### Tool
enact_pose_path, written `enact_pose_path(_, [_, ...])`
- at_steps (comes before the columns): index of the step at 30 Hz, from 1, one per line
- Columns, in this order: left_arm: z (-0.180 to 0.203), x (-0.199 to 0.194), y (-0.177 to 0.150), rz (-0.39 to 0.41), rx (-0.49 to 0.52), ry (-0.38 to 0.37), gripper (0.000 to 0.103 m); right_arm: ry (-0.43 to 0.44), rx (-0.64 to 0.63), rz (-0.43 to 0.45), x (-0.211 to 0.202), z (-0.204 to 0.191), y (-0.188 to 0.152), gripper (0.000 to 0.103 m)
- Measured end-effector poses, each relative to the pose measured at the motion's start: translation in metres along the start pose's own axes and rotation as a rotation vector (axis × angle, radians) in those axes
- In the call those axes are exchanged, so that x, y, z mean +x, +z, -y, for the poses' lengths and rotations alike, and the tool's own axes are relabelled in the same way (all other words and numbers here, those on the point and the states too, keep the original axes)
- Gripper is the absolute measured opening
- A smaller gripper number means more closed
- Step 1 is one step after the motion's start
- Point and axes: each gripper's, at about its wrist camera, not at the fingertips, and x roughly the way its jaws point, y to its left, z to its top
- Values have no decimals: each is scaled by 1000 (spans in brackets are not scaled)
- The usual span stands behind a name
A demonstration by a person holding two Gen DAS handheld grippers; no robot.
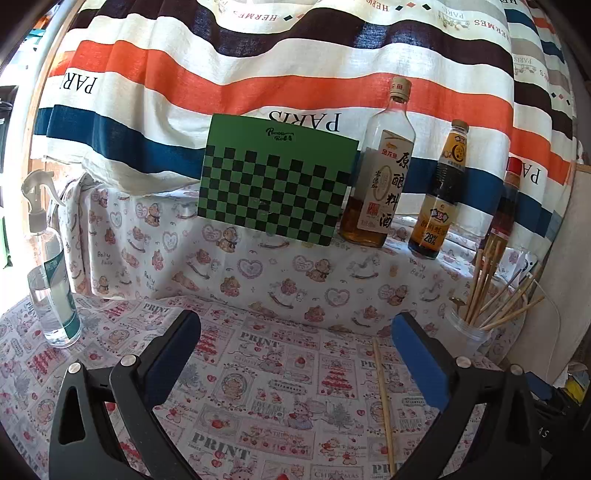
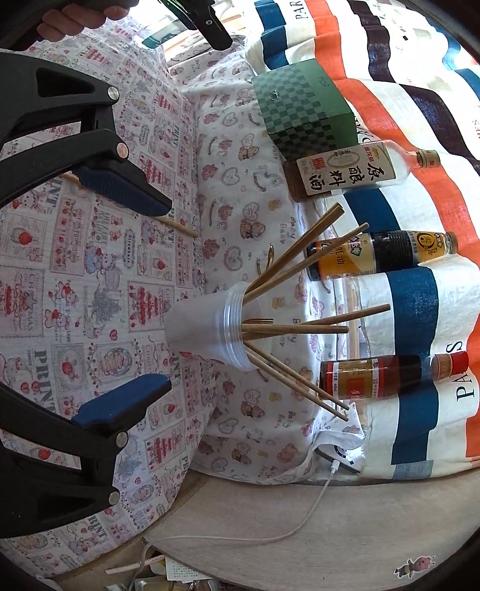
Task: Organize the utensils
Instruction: 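Move the open right gripper down to the last chopstick on the table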
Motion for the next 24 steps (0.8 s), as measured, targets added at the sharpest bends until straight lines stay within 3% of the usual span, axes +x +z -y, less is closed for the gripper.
enact_pose_path(6, [-11,11,-3,-28,-42,34,103,37,-49,-44,7,-14,-7,89])
enact_pose_path(10, [-17,19,-5,-51,-52,65,103,-4,-51,-69,14,-23,-12,95])
enact_pose_path(18, [-29,28,-8,-88,-96,82,103,72,-77,-303,40,-54,-14,95])
enact_pose_path(22, [-29,32,-9,-94,-80,105,103,103,-141,-414,57,-79,-27,73])
enact_pose_path(24, [-26,33,-10,-85,-49,137,102,98,-200,-447,63,-94,-34,68])
